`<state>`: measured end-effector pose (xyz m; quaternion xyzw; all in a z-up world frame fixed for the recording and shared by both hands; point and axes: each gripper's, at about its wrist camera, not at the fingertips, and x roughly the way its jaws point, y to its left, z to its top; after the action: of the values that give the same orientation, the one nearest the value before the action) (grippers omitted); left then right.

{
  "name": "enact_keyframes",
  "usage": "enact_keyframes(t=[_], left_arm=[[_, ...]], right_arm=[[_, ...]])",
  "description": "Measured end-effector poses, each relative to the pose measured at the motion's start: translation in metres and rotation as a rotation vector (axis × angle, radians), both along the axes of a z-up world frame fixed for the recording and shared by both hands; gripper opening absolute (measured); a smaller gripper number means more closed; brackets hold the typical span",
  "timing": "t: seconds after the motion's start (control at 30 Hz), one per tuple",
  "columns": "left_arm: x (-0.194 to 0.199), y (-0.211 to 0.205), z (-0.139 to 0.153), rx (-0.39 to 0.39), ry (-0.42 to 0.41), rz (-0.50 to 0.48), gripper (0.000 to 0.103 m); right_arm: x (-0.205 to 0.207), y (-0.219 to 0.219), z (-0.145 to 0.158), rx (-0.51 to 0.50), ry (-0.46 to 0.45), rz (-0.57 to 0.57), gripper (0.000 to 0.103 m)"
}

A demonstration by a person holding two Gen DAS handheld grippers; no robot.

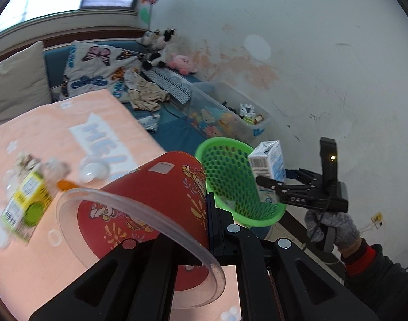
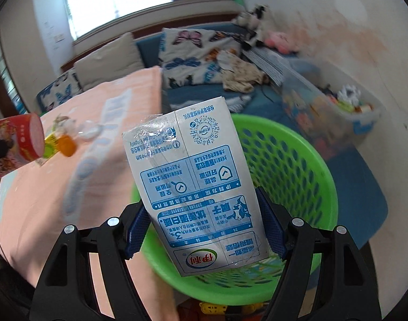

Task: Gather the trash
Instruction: 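Drop the milk carton into basket with right while left drops red cup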

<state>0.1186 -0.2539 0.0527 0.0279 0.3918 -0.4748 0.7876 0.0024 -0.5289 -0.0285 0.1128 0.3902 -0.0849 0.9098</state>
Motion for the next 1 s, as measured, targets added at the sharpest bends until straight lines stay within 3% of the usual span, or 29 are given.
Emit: enact_keyframes(t=[0.4,0.5,0.83,1.0], left_arm=[[-0.004,-0.083,-0.004,0.051,0.004,-0.103,0.002],[-0.002,-0.104,-0.009,0.061,0.018,-0.124,0.002],[-0.009,-0.164,-0.037,0.123,0.07,-0.202,0.002],[-0.017,-0.188,-0.051,0.154,0.096,-0.233,0.003]], right_arm=[[-0.002,-0.03,-0.029,0.077,0.016,-0.076,0.075],[-0.008,-0.033,-0.024,0.074,0.0,-0.084,0.075],[-0.054,-0.025,0.007,-0.069,-0.071,-0.12,0.08],[-0.074,-0.03,0.015,-0.063,-0.107,-0.145,0.08]])
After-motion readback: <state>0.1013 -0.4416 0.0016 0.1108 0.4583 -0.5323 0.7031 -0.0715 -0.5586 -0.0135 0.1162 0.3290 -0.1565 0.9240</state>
